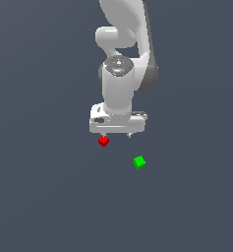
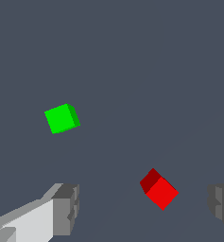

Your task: Stack the red cube on top of the green cube.

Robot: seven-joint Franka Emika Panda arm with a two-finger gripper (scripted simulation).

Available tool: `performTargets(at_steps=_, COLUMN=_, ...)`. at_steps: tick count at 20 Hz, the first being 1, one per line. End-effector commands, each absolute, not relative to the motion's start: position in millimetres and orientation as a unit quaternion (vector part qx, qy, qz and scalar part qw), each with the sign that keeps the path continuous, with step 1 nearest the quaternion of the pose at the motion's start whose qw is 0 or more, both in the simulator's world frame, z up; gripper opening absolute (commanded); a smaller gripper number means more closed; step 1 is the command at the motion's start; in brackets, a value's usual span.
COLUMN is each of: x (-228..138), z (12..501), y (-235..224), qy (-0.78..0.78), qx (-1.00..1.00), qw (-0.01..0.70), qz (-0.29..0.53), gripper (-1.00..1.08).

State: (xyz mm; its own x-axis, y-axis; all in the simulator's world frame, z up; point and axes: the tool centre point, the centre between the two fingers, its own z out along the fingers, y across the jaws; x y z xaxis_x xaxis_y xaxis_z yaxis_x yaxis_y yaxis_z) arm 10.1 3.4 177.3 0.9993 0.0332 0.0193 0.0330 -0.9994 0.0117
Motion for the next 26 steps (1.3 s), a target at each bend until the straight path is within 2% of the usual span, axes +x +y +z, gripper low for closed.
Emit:
performTargets(at_steps=1, x=10, z=177, y=3, qy=0.017, qx=1.000, qw=0.006, qz=0.010, gripper=1.00)
performTargets(at_steps=12, x=3, z=161, y=-11, qy=-0.040, qx=0.999, qw=0.005, qz=0.008, gripper=1.00)
performTargets(at_steps=26, x=-36, z=100, y=-54, qy=-0.251, qx=0.968, qw=0.003, qz=0.003, gripper=1.00)
